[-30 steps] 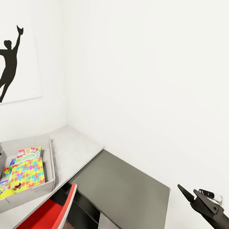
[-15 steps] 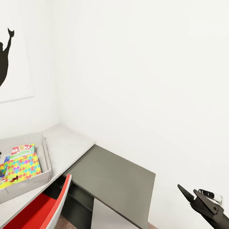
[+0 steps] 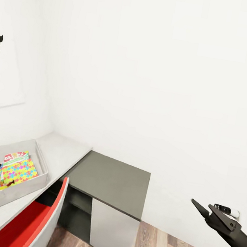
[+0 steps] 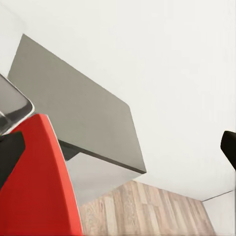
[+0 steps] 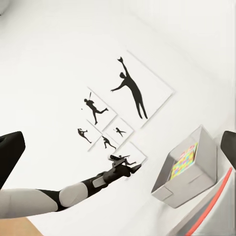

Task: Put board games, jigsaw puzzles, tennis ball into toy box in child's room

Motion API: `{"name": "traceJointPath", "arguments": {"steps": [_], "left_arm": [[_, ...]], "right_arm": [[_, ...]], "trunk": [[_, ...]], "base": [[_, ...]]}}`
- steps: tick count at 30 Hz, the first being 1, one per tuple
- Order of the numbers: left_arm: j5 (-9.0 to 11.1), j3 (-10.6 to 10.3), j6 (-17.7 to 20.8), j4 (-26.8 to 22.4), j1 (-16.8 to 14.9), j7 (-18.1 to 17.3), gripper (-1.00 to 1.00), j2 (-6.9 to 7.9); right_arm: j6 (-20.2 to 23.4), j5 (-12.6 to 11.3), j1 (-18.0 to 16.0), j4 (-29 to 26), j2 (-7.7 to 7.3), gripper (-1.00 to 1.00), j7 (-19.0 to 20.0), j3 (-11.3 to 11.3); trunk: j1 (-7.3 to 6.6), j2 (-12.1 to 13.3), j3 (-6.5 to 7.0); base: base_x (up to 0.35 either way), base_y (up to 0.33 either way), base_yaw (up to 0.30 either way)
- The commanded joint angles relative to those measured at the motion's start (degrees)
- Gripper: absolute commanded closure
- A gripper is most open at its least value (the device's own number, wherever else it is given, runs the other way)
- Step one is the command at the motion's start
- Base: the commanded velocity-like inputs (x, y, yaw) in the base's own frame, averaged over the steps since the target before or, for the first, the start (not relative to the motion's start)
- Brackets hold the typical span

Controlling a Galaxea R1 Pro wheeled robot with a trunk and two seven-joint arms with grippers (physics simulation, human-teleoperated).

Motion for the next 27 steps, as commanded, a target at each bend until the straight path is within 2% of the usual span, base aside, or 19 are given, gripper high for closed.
{"name": "traceJointPath", "arguments": {"steps": [1, 9, 15, 27], "left_arm": [[-0.1, 0.1, 0.6, 0.0, 0.0, -0.3, -1.0, 0.01], [-0.1, 0.1, 0.6, 0.0, 0.0, -0.3, -1.0, -0.04], [-0.1, 0.1, 0.6, 0.0, 0.0, -0.3, -1.0, -0.06], [-0.1, 0.0, 0.5, 0.0, 0.0, -0.3, -1.0, -0.07]], "right_arm": [[0.5, -0.2, 0.0, 0.0, -0.01, -1.0, 0.1, 0.0], [0.5, -0.3, 0.0, 0.4, -0.03, -1.0, 0.0, 0.0], [0.5, -0.3, 0.0, 0.6, -0.05, -1.0, 0.0, 0.0], [0.5, -0.3, 0.0, 0.7, -0.02, -1.0, 0.0, 0.0]], "trunk": [[0.01, -0.1, 0.01], [0.01, -0.1, 0.62], [0.01, -0.1, 1.08], [0.01, -0.1, 2.01]], "base": [[-0.249, -0.179, -0.199], [-0.205, -0.208, -0.199], [-0.096, -0.207, -0.199], [-0.012, -0.035, -0.199]]}}
